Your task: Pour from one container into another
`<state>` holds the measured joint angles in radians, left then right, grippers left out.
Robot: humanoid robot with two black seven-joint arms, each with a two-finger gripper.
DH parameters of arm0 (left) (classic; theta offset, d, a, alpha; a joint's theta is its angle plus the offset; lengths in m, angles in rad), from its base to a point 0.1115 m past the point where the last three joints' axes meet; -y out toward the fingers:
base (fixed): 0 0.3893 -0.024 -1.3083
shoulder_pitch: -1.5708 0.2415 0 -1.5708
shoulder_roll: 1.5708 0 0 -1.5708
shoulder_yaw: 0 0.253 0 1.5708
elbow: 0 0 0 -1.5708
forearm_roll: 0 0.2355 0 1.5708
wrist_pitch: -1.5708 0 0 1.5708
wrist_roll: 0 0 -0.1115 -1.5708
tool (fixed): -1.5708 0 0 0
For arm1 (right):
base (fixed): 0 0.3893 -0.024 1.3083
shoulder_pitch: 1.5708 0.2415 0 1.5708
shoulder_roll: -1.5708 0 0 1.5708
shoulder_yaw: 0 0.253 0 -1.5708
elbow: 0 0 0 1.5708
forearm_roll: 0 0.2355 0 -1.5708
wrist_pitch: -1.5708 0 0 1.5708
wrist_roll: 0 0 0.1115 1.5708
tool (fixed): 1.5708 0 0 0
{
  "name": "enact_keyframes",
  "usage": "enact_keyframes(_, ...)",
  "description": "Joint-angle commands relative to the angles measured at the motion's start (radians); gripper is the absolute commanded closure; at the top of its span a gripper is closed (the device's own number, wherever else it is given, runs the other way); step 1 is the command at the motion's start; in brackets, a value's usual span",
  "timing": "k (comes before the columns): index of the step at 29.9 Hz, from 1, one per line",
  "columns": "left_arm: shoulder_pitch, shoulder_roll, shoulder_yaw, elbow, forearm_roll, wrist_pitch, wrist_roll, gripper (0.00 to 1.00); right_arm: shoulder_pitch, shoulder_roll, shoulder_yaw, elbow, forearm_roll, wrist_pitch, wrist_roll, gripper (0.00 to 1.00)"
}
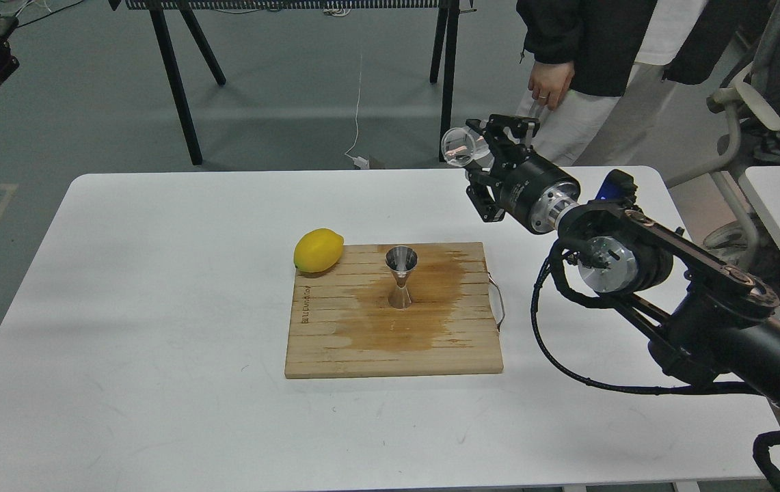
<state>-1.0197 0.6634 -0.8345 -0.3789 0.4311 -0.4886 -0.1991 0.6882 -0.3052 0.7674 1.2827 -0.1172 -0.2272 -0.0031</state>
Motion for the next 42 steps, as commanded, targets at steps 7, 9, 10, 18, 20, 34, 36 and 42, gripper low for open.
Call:
enact_keyframes(7,-0.022,-0.005,0.002,0.000,0.000,0.000,0.003,0.01,-0.203,0.005,0.413,-0.055,0.287,0.009,-0.002,0.79)
enact_keyframes(9,-0.025,-0.007,0.002,0.000,0.000,0.000,0.004,0.01,-0.240,0.027,0.478,-0.078,0.341,0.014,0.000,0.79)
enact_keyframes(10,-0.025,-0.008,0.002,0.000,0.000,0.000,0.004,0.01,-0.261,0.044,0.509,-0.088,0.365,0.025,0.000,0.79)
enact_keyframes(18,-0.025,-0.008,0.002,0.000,0.002,0.000,0.004,0.01,-0.394,0.179,0.691,-0.212,0.422,0.141,0.008,0.79)
enact_keyframes(20,-0.025,-0.007,0.002,0.000,0.002,0.000,0.004,0.01,-0.417,0.211,0.696,-0.265,0.429,0.207,0.008,0.79)
enact_keyframes(34,-0.022,0.001,0.002,0.000,0.002,0.000,0.004,0.01,-0.455,0.271,0.691,-0.460,0.462,0.333,0.046,0.79)
enact_keyframes(36,-0.022,-0.001,0.002,0.000,0.002,0.000,0.004,0.01,-0.450,0.273,0.688,-0.460,0.462,0.289,0.058,0.79)
enact_keyframes(42,-0.023,-0.002,0.002,0.000,0.002,0.000,0.004,0.01,-0.427,0.275,0.687,-0.457,0.461,0.165,0.084,0.80)
